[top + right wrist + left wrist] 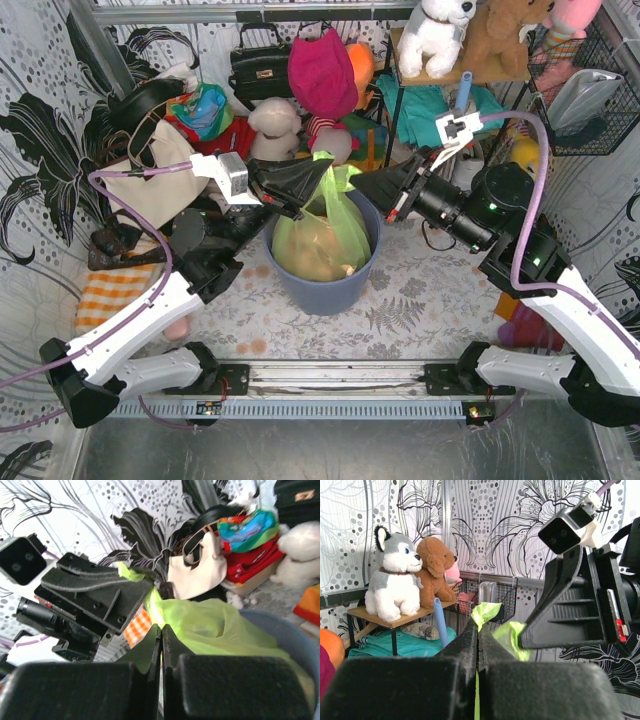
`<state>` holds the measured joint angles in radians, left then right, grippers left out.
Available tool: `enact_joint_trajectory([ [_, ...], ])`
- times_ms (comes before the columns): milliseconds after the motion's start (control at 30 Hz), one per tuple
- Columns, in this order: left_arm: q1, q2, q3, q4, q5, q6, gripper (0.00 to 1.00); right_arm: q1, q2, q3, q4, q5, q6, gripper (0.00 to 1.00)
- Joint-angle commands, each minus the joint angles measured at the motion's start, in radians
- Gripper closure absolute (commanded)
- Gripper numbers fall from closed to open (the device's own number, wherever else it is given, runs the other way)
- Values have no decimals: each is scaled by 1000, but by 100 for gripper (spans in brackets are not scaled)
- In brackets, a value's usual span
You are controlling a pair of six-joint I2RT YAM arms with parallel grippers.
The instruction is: Tie the trash bag
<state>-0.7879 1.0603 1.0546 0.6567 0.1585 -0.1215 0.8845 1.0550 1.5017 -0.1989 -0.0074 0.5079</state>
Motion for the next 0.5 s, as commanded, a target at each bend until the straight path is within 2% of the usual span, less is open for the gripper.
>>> enact_joint_trajectory([
  [0,10,-22,15,17,-16,14,100,8,-18,-42,-18,-109,93,100],
  [167,12,-19,14,18,-18,11,100,35,-22,-101,22,-156,173,100],
  [467,13,-10,9,21,-14,-1,100,134,17,-153,95,-60,219,100],
])
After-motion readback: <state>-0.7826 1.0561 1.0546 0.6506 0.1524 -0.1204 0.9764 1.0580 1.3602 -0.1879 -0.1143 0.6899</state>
